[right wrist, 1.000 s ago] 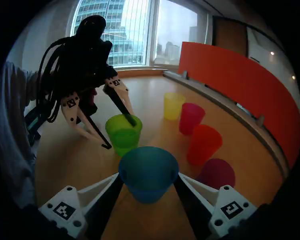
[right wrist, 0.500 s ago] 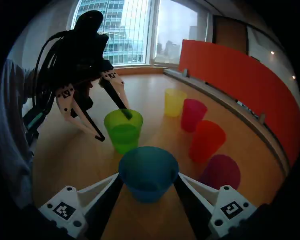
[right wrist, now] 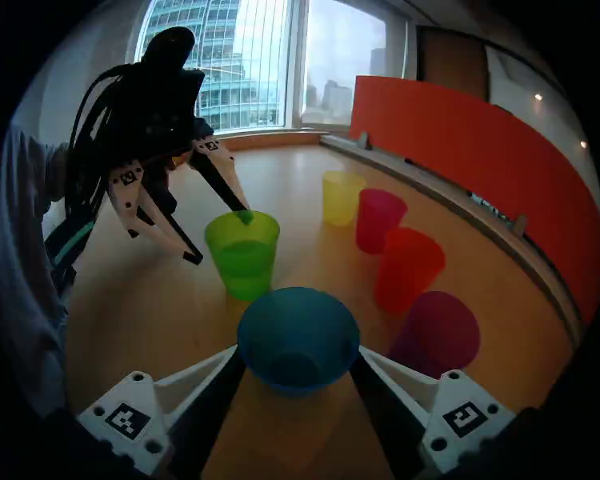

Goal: Pour water

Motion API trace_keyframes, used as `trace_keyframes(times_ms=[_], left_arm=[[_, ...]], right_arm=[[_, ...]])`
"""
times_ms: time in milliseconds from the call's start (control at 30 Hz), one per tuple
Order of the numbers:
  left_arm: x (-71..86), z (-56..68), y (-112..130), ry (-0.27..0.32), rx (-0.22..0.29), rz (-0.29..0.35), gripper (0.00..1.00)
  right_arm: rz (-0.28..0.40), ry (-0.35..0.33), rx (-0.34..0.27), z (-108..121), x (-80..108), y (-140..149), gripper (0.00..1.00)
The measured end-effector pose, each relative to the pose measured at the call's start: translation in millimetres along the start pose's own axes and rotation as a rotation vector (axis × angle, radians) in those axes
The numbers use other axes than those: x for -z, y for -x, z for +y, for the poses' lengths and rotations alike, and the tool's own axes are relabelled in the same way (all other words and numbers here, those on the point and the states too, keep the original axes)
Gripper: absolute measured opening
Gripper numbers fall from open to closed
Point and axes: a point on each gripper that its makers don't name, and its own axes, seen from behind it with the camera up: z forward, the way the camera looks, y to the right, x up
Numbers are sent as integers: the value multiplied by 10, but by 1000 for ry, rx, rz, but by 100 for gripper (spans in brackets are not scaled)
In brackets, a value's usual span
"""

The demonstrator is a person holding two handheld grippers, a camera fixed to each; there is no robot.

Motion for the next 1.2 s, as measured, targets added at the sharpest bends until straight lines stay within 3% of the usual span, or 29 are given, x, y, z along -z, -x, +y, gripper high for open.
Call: trace_keyframes(times_ms=[67, 400, 867, 1200], left_arm=[[13, 2, 15, -1, 1, -1, 98], [149, -20, 50, -36, 4, 6, 99], [516, -72, 157, -118, 66, 36, 99], [706, -200, 166, -201, 126, 89, 98]], right_arm=[[1, 2, 0, -8, 15, 7, 100], [-1, 44, 8, 19, 206, 104, 100], [10, 134, -44, 147, 672, 294, 100], [64, 203, -106, 254, 910, 238, 100]])
